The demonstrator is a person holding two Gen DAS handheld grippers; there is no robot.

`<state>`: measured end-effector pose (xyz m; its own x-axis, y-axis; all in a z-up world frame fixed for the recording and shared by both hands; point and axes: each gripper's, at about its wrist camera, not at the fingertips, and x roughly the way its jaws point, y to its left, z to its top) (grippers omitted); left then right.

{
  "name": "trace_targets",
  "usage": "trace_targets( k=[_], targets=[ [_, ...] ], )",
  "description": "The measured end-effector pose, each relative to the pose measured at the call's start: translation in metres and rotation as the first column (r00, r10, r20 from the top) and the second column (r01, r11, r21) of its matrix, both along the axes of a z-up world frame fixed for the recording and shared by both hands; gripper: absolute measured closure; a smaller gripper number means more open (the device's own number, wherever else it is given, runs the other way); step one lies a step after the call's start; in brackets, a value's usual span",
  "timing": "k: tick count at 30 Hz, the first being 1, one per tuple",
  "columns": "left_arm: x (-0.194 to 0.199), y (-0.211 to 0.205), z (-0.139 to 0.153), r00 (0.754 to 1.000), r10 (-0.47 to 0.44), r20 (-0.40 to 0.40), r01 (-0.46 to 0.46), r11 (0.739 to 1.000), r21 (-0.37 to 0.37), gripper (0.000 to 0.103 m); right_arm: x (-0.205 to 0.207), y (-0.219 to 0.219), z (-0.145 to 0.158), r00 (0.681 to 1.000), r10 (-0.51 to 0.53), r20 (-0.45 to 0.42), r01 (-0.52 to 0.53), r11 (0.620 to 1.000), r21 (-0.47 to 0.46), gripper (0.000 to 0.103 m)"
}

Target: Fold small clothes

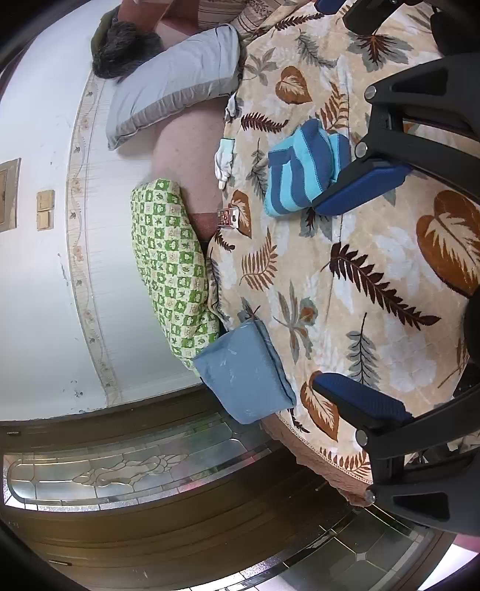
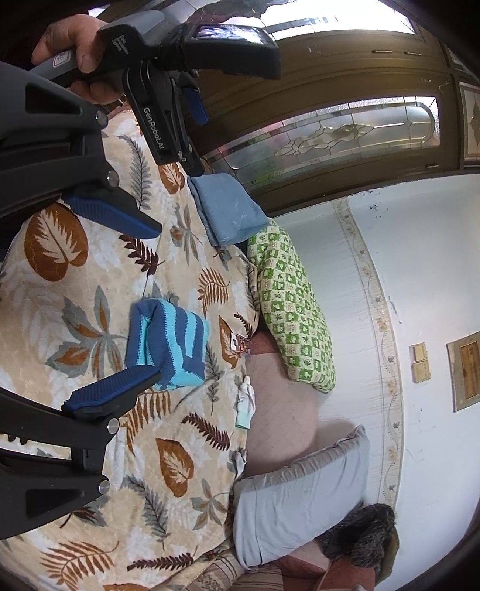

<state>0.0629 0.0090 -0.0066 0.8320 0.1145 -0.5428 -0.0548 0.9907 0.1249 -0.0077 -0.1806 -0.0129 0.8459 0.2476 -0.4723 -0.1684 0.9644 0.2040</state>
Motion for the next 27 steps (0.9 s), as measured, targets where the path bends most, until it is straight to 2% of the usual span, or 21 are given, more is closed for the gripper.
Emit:
trace_targets(
  k=[17, 27],
  targets=[
    [0.003, -0.005, -0.004, 1.000, -0.003, -0.012, 0.003, 1.000, 0.007, 0.016, 0.006, 0.000, -0.005, 1.000, -0.001, -0.015, 0.001, 1.000, 0.006, 0.029],
    [0.006, -0.012, -0.016, 0.997, -0.051, -0.059, 0.051, 0.999, 0.002, 0.016, 0.007, 0.000, -0.004, 1.000, -0.005, -0.017, 0.005, 1.000, 0.008, 0.029]
  ],
)
